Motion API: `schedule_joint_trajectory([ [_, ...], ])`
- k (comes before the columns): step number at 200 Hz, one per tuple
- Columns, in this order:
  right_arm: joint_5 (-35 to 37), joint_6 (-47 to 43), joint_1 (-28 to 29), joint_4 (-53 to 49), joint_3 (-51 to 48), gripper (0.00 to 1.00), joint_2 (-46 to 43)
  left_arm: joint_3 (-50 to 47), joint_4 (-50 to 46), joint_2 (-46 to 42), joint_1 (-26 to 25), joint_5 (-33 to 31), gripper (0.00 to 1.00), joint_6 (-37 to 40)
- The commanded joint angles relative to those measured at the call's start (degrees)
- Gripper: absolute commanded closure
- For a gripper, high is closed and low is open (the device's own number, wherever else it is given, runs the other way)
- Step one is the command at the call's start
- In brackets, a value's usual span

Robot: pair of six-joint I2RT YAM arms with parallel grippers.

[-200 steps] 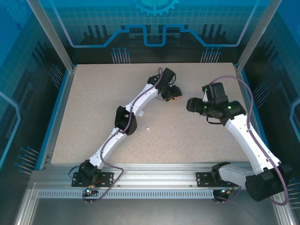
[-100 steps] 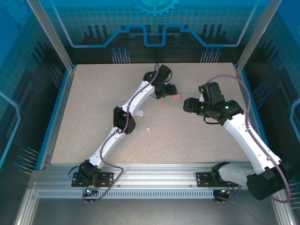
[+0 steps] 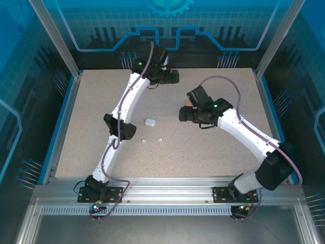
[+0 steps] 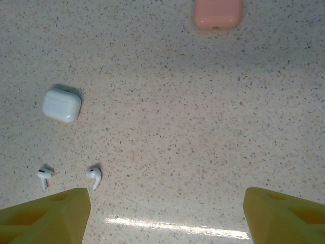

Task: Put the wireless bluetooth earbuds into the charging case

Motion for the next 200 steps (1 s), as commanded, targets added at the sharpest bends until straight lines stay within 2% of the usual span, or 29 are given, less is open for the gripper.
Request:
schedule_joint_trajectory([
  [1,3.2,2.1,0.8,-0.7,1.8,0.19,0.3,3.2,-5.1,-3.4,0.0,4.6,0.14,3.1],
  [47,4.6,0.9,0.6,-0.3,0.0,0.19,-1.3,2.7,-9.6,-8.9,-3.5,3.7,0.1,4.9],
  [70,3.5,-0.9,-0.1,1.0,-0.6,0.19,-2.6,-0.3,-11.3,-9.9,-6.2,0.6,0.09,5.6],
  [93,1.5,-3.4,-0.1,2.6,-1.0,0.19,-3.7,3.1,-12.0,-8.7,-8.8,-6.2,0.08,5.2],
  [110,0.6,-4.6,-0.2,3.6,-2.0,0.19,-4.6,3.3,-8.5,-9.8,-8.8,-2.5,0.06,3.9],
  [118,0.5,-4.7,-0.2,3.8,-2.8,0.19,-5.2,3.3,-6.7,-10.3,-8.6,0.9,0.02,3.1],
  [139,0.5,-4.2,-0.3,4.6,-6.2,0.19,-8.9,3.2,-3.4,-10.1,-7.0,12.3,0.01,0.1],
  [148,0.8,-3.9,-0.5,4.7,-7.7,0.19,-11.3,3.2,-4.8,-9.3,-6.6,13.8,0.01,-0.4],
  [172,0.8,-2.8,-1.5,3.5,-10.8,0.19,-17.6,3.3,-16.2,-6.0,-6.9,10.6,0.01,2.7],
  [184,1.2,-2.4,-1.8,2.6,-11.4,0.19,-20.5,2.5,-22.7,-4.7,-7.4,4.7,0.01,3.6],
  [200,1.1,-2.1,-2.1,2.7,-12.0,0.18,-23.4,-3.3,-23.7,-5.8,-8.4,-2.1,0.01,3.2],
])
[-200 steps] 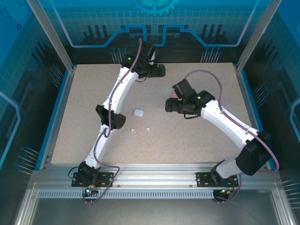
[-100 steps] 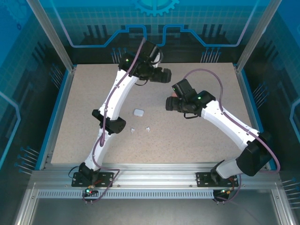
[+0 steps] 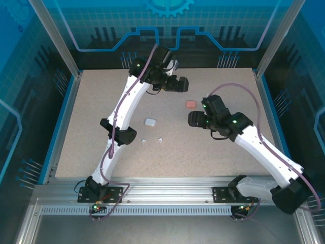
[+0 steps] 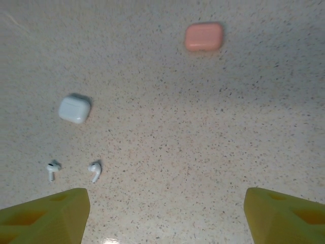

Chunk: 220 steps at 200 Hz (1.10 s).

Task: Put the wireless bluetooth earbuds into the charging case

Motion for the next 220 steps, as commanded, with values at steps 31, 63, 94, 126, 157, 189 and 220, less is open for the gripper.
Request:
schedule_joint_trajectory([
  [31,-0.8,0.0,-1.0,-1.1,1.7,0.18,-6.0,-16.7,-13.0,-3.3,-4.7,-12.1,0.01,0.6],
  [63,-1.3,-0.8,-1.1,0.2,2.7,0.17,-7.8,-68.7,12.6,-30.3,-3.5,-12.6,0.01,-4.4],
  [94,-3.8,-0.7,-1.1,2.4,2.1,0.17,-7.9,-98.8,29.8,-55.3,4.8,-12.2,0.01,-8.3],
  [126,-5.6,-0.3,-0.3,4.8,1.7,0.17,-3.1,-111.7,39.2,-72.5,8.1,-19.8,0.01,-6.3],
  [157,-4.9,1.0,1.8,5.6,4.1,0.17,5.4,-118.3,47.2,-82.0,12.6,-19.1,0.01,-2.8],
  [189,-2.5,4.2,4.9,4.7,10.2,0.17,16.3,-120.8,55.6,-84.2,17.8,-15.6,0.01,-0.4],
  [220,1.6,8.2,8.2,1.8,19.6,0.17,28.8,-126.7,69.6,-87.4,21.5,-15.7,0.01,0.1],
])
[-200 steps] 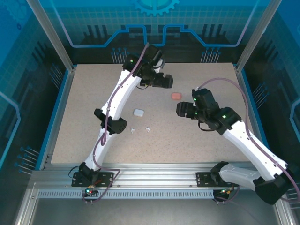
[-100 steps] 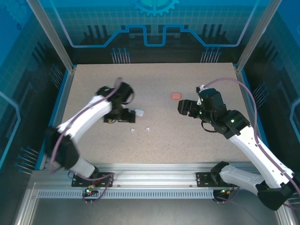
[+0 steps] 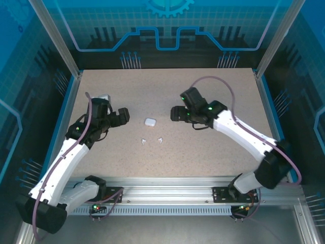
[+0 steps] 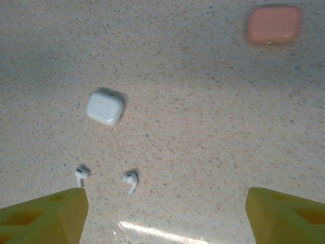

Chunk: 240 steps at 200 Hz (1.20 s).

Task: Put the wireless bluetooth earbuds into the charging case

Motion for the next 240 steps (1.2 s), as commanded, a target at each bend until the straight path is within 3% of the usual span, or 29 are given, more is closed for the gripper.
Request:
schedule_joint_trajectory([
  [1,4.2,4.5,2.5,-2.1,7.7,0.17,7.3,-4.2,15.0,-3.1,2.9,1.1,0.01,1.9],
  [35,6.2,8.0,4.6,-7.1,20.2,0.17,21.5,-7.9,25.5,-3.1,7.2,1.0,0.01,0.8],
  [83,5.4,11.0,6.1,-16.2,41.8,0.17,40.9,-7.4,29.3,0.8,13.7,6.8,0.01,-3.0],
  [115,6.1,14.4,6.7,-23.7,55.4,0.18,52.1,-7.2,30.9,2.1,14.8,6.4,0.01,-5.0],
  [161,6.9,16.5,7.7,-25.8,63.3,0.18,59.5,-5.1,27.8,4.1,15.4,7.8,0.01,-6.0],
  [240,7.4,18.2,8.8,-27.5,67.3,0.22,64.7,-6.8,31.3,4.7,15.4,11.0,0.01,-7.8],
])
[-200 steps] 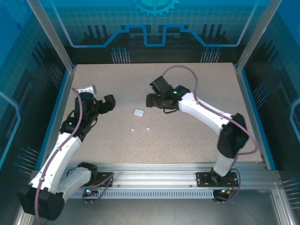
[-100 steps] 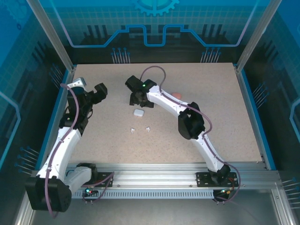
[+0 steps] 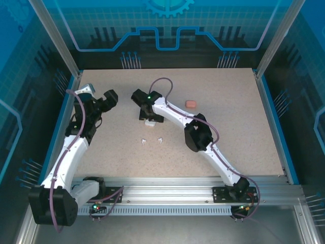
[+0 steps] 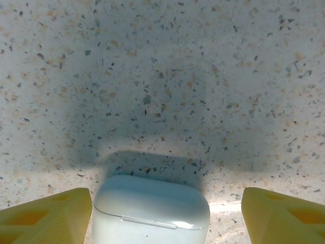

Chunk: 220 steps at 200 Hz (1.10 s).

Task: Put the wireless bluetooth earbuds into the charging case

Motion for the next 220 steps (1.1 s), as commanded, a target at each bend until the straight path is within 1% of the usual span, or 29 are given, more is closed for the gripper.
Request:
schedule_joint_trajectory([
  [1,1.5,1.9,1.1,-2.8,3.1,0.22,2.5,0.2,2.3,0.5,0.5,2.0,0.01,-1.6],
  [76,1.0,2.4,1.6,-3.4,3.6,0.26,4.9,0.2,2.8,1.1,0.5,3.3,0.01,-1.7],
  [95,0.9,2.1,1.6,-3.6,3.6,0.3,4.7,-0.1,2.9,1.2,0.5,3.3,0.01,-1.7],
  [135,2.5,0.4,1.3,-3.6,1.0,0.45,1.4,0.0,2.9,1.6,0.5,4.2,0.01,-1.8],
  [160,4.7,-1.2,0.3,-1.9,-5.3,0.48,-4.2,0.4,2.7,2.3,0.5,6.0,0.01,-2.0],
  [189,6.8,-3.4,-1.8,1.7,-16.5,0.49,-12.4,2.6,0.6,4.4,0.0,9.9,0.01,-1.9],
  [210,6.8,-3.9,-4.1,5.2,-26.5,0.49,-19.1,3.5,0.5,5.8,-1.9,11.0,0.01,-2.0],
  [220,6.7,-4.0,-5.3,7.0,-31.6,0.49,-21.9,3.7,0.7,6.7,-3.9,10.9,0.01,-2.2],
])
